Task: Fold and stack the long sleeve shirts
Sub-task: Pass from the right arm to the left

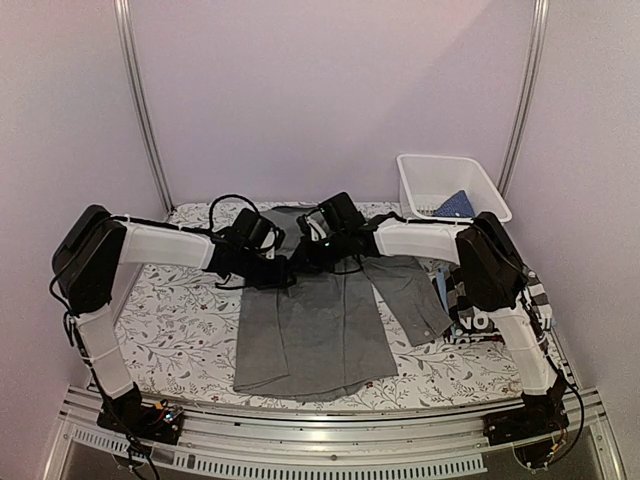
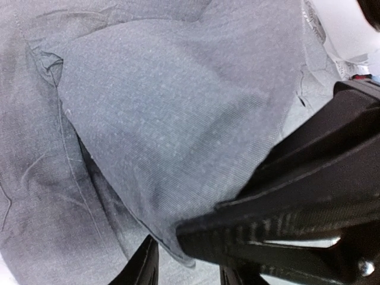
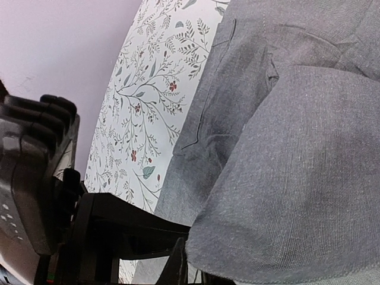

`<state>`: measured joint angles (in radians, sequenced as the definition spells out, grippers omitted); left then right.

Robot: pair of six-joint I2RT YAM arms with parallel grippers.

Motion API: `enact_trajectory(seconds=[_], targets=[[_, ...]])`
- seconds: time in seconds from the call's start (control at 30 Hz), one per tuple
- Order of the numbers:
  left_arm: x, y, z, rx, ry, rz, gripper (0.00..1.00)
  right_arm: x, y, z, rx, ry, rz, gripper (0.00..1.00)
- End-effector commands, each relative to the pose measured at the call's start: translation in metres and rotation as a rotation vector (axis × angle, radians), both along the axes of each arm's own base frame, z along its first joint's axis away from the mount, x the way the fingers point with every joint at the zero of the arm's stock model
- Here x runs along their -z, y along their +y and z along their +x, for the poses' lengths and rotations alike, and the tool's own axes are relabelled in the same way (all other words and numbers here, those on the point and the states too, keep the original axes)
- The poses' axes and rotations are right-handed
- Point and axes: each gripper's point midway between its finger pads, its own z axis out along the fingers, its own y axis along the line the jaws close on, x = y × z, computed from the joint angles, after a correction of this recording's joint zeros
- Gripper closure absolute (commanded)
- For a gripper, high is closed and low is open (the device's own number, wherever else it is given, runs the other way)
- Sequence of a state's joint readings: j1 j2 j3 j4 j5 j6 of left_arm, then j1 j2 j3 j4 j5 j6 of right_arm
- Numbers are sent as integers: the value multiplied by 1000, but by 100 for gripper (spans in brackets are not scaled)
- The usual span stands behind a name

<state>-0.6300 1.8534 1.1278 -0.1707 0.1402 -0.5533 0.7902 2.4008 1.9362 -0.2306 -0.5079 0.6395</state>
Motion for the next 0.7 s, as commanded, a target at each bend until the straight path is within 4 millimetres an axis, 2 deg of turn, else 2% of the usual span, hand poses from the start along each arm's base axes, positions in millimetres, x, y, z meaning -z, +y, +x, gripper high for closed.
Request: enact_trajectory(seconds=[0.0, 0.17, 0.23, 0.27, 0.4, 0.53, 0.6, 0.67], targets=[[6, -5, 9, -4, -29, 32, 67, -32, 3, -2, -21, -26, 60, 92], [13, -2, 13, -34, -18, 64, 78, -35, 1, 0, -13, -30, 62, 92], [9, -5, 14, -30, -14, 57, 89, -37, 0, 1, -10, -36, 60, 91], [5, -7, 14, -24, -14, 51, 98, -37, -1, 1, -6, -40, 54, 89], [-25, -20, 10, 37, -9, -5, 100, -41, -15, 10, 53, -119, -2, 71], [-55, -37, -5, 130, 40, -100, 100, -68, -35, 19, 119, -241, -45, 54], [-69, -42, -9, 153, 60, -147, 100, -89, -46, 23, 157, -304, -57, 48], [-86, -48, -12, 173, 86, -219, 100, -100, -60, 26, 197, -355, -86, 45]])
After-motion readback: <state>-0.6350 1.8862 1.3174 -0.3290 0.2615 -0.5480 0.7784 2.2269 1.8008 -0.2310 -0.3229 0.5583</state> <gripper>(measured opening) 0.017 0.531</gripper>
